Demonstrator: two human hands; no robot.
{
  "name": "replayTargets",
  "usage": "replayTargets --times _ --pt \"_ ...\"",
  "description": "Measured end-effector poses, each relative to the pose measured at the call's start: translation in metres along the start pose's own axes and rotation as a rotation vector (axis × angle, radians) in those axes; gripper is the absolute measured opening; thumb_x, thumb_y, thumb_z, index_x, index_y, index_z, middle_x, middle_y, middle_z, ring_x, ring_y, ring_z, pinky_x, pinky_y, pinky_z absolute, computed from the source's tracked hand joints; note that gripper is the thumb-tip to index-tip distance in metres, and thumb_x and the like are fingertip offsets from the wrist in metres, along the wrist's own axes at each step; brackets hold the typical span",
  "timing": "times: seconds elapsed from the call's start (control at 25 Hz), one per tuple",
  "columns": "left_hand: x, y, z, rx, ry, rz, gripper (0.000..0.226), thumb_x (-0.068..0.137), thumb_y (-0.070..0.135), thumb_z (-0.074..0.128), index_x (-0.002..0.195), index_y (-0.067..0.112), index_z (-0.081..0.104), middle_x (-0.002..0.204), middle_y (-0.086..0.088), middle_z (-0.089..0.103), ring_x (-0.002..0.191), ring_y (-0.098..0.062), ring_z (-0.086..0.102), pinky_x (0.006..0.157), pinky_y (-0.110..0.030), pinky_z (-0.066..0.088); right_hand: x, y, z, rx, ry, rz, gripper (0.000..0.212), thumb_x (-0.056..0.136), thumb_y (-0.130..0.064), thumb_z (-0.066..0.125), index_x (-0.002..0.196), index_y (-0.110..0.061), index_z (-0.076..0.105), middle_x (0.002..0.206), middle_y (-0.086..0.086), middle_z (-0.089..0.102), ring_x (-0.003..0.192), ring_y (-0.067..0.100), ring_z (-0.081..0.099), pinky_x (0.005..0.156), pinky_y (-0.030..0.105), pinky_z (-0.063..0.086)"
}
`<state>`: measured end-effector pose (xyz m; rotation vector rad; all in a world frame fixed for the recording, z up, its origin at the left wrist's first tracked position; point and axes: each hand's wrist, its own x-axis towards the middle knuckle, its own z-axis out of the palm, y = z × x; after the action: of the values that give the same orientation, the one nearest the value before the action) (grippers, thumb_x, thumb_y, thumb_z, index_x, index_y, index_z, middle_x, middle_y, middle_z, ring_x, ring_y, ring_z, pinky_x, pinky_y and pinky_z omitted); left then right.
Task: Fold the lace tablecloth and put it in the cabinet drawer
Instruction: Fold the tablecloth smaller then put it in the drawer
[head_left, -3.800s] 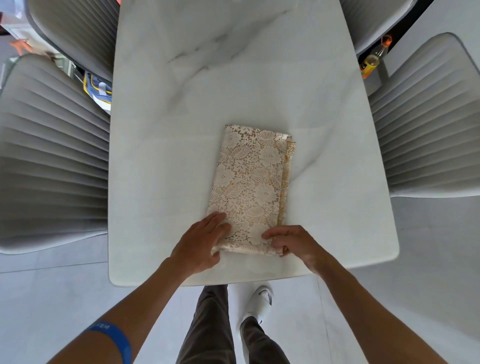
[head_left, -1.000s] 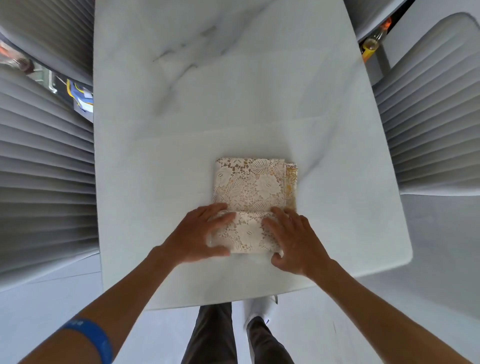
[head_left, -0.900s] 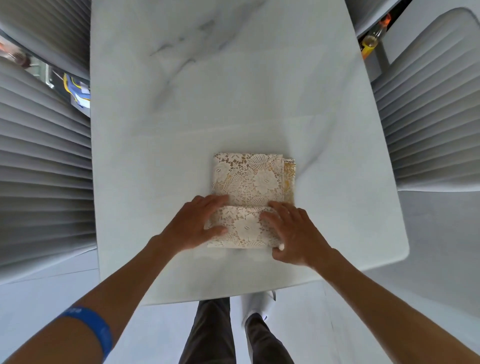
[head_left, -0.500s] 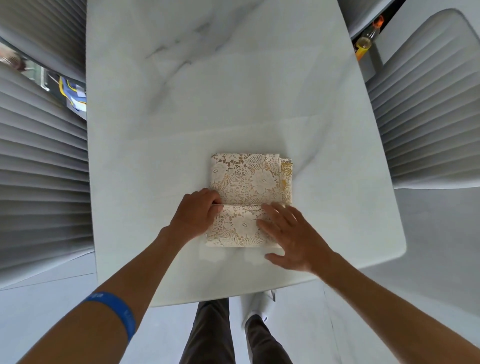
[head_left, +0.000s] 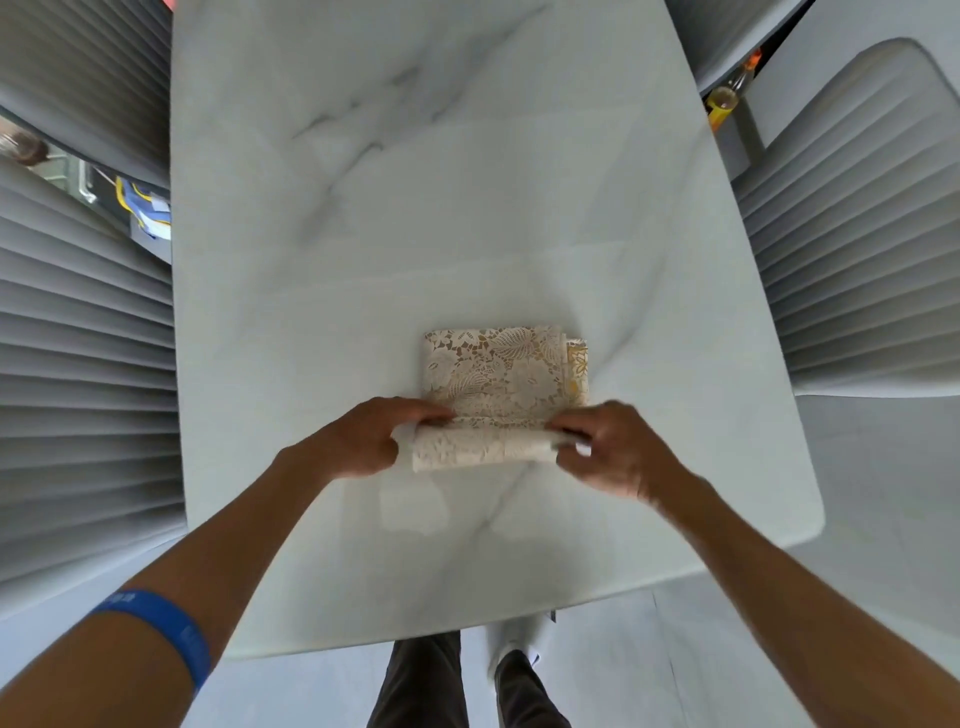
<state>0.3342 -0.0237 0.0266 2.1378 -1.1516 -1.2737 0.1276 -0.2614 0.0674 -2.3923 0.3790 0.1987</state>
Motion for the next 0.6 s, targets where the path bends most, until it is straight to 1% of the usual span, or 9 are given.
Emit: replayTargets --times 0.08,0.2,0.24,0.28,0.36,0.4,0.48,0.52,0.6 --pt "0.0 0.002 -0.003 -0.247 -0.024 -0.044 0.064 0.076 0.013 0.075 0.131 0.041 0.054 0.128 0.018 0.063 0.104 0.003 0.061 0.091 -0.023 0.046 0.038 0.006 -0.024 0.242 -0.016 0.141 0.021 0.067 -0.026 0.062 0.085 -0.026 0.072 0.075 -0.01 0.071 0.066 0.007 0.063 0.062 0.021 0.049" --pt "0.013 0.017 0.003 -0.579 0.252 -0.135 0.027 0.079 0.038 0.077 0.103 0.046 0.067 0.105 0.023 0.072 0.099 0.004 0.066 0.084 -0.025 0.048 0.077 0.013 -0.041 0.453 0.081 0.281 0.026 0.068 -0.024 0.073 0.093 -0.03 0.072 0.089 -0.012 0.07 0.083 0.007 0.064 0.072 0.026 0.052" --pt "0.02 0.021 0.006 -0.59 0.317 -0.177 0.019 0.08 0.044 0.073 0.099 0.041 0.068 0.099 0.018 0.074 0.096 -0.002 0.068 0.08 -0.028 0.05 0.085 0.018 -0.04 0.292 0.109 0.24 0.036 0.072 -0.029 0.077 0.107 -0.03 0.069 0.107 -0.009 0.068 0.1 0.012 0.063 0.086 0.034 0.051" --pt "0.025 0.023 0.008 -0.571 0.351 -0.216 0.025 0.079 0.051 0.069 0.097 0.034 0.068 0.097 0.012 0.075 0.094 -0.01 0.069 0.08 -0.034 0.052 0.092 0.019 -0.038 0.041 0.069 0.151 0.051 0.076 -0.04 0.076 0.124 -0.03 0.061 0.129 -0.006 0.06 0.119 0.017 0.055 0.099 0.04 0.045" --pt "0.03 0.022 0.012 -0.544 0.395 -0.272 0.041 0.076 0.061 0.061 0.097 0.026 0.065 0.096 0.007 0.073 0.092 -0.017 0.068 0.083 -0.038 0.051 0.11 0.012 -0.03 -0.285 -0.118 -0.02 0.079 0.078 -0.063 0.065 0.146 -0.032 0.037 0.153 -0.005 0.038 0.141 0.019 0.033 0.115 0.042 0.028" --pt "0.031 0.02 0.015 -0.558 0.421 -0.286 0.042 0.077 0.062 0.058 0.096 0.025 0.064 0.094 0.007 0.073 0.089 -0.016 0.067 0.082 -0.037 0.05 0.119 0.007 -0.026 -0.325 -0.221 -0.06 0.084 0.077 -0.068 0.061 0.147 -0.032 0.032 0.152 -0.005 0.039 0.14 0.019 0.033 0.115 0.04 0.027" --pt "0.03 0.021 0.022 -0.577 0.514 -0.307 0.034 0.086 0.056 0.056 0.091 0.023 0.061 0.083 0.01 0.069 0.076 -0.01 0.062 0.073 -0.034 0.046 0.135 -0.003 -0.018 -0.333 -0.327 -0.087 0.072 0.078 -0.069 0.06 0.136 -0.03 0.044 0.126 -0.005 0.057 0.119 0.021 0.051 0.099 0.036 0.037" --pt "0.03 0.022 0.025 -0.551 0.579 -0.318 0.029 0.091 0.05 0.054 0.088 0.022 0.059 0.077 0.011 0.066 0.07 -0.007 0.059 0.069 -0.032 0.044 0.14 -0.007 -0.017 -0.328 -0.331 -0.091 0.061 0.079 -0.067 0.059 0.125 -0.027 0.053 0.112 -0.005 0.059 0.107 0.021 0.054 0.09 0.035 0.039" --pt "0.029 0.026 0.032 -0.438 0.697 -0.343 0.024 0.097 0.041 0.051 0.084 0.021 0.057 0.07 0.012 0.062 0.066 -0.002 0.055 0.063 -0.029 0.038 0.145 -0.009 -0.016 -0.375 -0.264 -0.117 0.049 0.084 -0.065 0.056 0.106 -0.021 0.062 0.105 -0.004 0.056 0.101 0.019 0.051 0.085 0.036 0.039"
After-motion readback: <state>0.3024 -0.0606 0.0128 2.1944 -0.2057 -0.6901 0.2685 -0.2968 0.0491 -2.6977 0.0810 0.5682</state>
